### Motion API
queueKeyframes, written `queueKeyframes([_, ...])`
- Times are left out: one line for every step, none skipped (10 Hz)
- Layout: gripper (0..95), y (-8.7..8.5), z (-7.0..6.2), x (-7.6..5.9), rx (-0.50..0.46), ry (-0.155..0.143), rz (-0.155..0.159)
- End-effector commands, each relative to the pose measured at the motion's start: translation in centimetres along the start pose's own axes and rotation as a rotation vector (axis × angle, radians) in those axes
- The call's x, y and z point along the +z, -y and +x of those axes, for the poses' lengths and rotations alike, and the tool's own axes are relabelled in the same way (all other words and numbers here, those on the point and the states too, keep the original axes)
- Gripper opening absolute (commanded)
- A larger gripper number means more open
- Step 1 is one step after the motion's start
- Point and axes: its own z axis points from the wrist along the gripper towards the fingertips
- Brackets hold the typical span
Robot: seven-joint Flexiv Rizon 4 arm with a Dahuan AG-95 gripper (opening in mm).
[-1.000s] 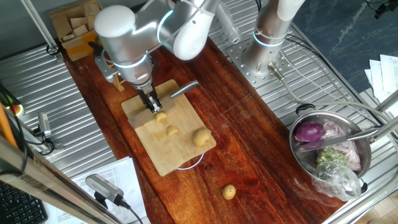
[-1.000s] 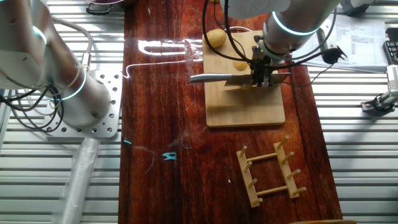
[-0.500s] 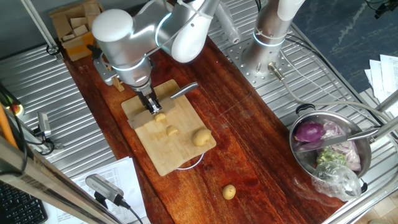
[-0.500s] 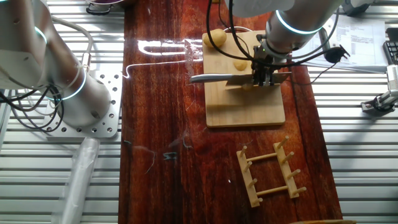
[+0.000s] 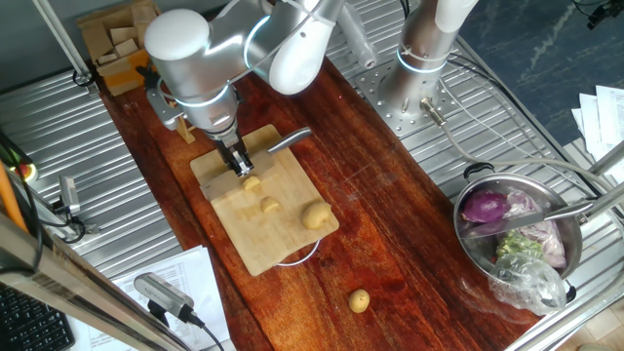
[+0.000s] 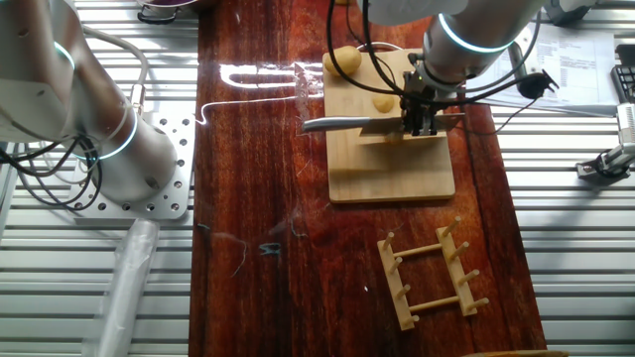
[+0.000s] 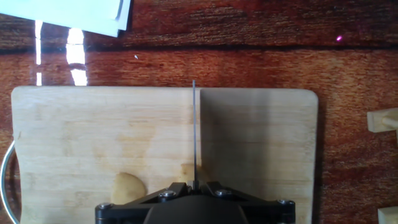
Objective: Chop the potatoes
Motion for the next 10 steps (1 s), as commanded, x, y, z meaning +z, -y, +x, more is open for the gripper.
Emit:
queueKeyframes([0.0, 0.08, 0.09, -0.25, -0.001, -0.001, 0.002])
queueKeyframes([0.0, 0.08, 0.1, -0.31, -0.001, 0.0, 0.002])
queueKeyframes([0.0, 0.09, 0.11, -0.25, -0.002, 0.002, 0.003])
queueKeyframes([0.0, 0.11, 0.11, -0.11, -0.001, 0.001, 0.004])
queueKeyframes([0.0, 0.13, 0.12, -0.13, -0.003, 0.002, 0.005])
queueKeyframes([0.0, 0.14, 0.12, -0.05, -0.003, 0.003, 0.005])
queueKeyframes([0.0, 0.16, 0.11, 0.13, -0.003, 0.005, 0.005])
queueKeyframes([0.0, 0.18, 0.1, 0.26, -0.003, 0.007, 0.005])
queueKeyframes([0.0, 0.21, 0.18, 0.33, -0.005, 0.01, 0.007])
queueKeyframes([0.0, 0.25, 0.27, 0.51, -0.006, 0.017, 0.007])
